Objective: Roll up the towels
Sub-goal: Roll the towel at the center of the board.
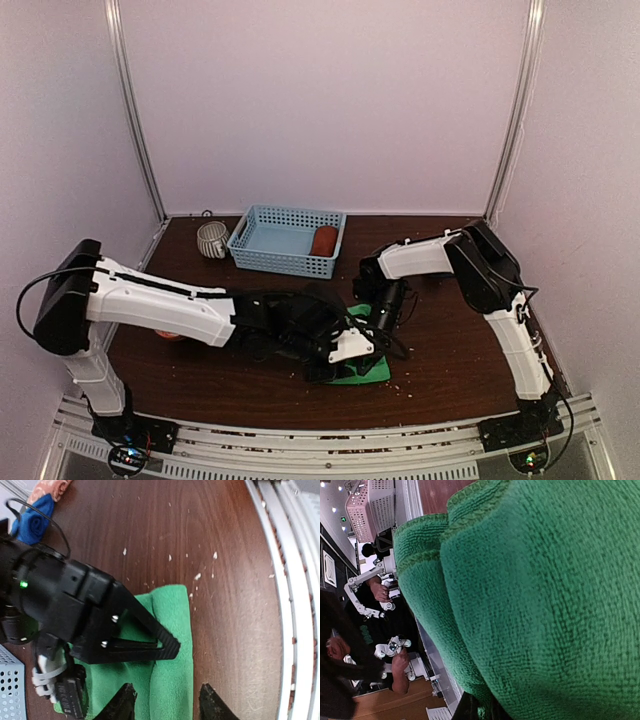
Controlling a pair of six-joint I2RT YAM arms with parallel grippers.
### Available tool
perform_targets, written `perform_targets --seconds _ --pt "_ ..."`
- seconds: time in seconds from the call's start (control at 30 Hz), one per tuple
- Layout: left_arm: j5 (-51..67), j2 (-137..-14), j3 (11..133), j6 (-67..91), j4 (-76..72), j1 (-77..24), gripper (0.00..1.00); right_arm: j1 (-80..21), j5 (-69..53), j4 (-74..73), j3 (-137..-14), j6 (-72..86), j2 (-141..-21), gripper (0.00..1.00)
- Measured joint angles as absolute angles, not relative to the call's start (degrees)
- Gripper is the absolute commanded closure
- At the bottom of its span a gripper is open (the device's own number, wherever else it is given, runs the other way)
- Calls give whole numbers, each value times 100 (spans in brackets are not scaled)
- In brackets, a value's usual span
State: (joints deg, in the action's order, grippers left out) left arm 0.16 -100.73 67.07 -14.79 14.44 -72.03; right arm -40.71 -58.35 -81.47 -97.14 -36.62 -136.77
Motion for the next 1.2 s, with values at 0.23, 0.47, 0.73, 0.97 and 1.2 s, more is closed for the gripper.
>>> perform_targets --seconds 0.23,0.47,0.73,0.97,1.2 --pt "-493 -11013 7039 -1885 1876 -7214 62 -4066 -5835 -8145 -9714 -3614 -13677 99" --pt "-580 -11157 7065 -1931 1911 -7249 64 -4066 -5837 -8143 -9714 -3605 -13677 99" --pt "-1011 -11126 7067 -1918 1944 -7432 54 -4062 -5841 -8143 -9714 -3605 -13677 98" --pt "-1518 -11102 7570 -1876 2388 -7859 55 -4062 -5846 -8145 -9714 -3605 -13677 98" --pt "-1883 -11351 7625 -1791 2467 -7907 57 -4062 -5846 -8147 -9714 -3607 -13677 98"
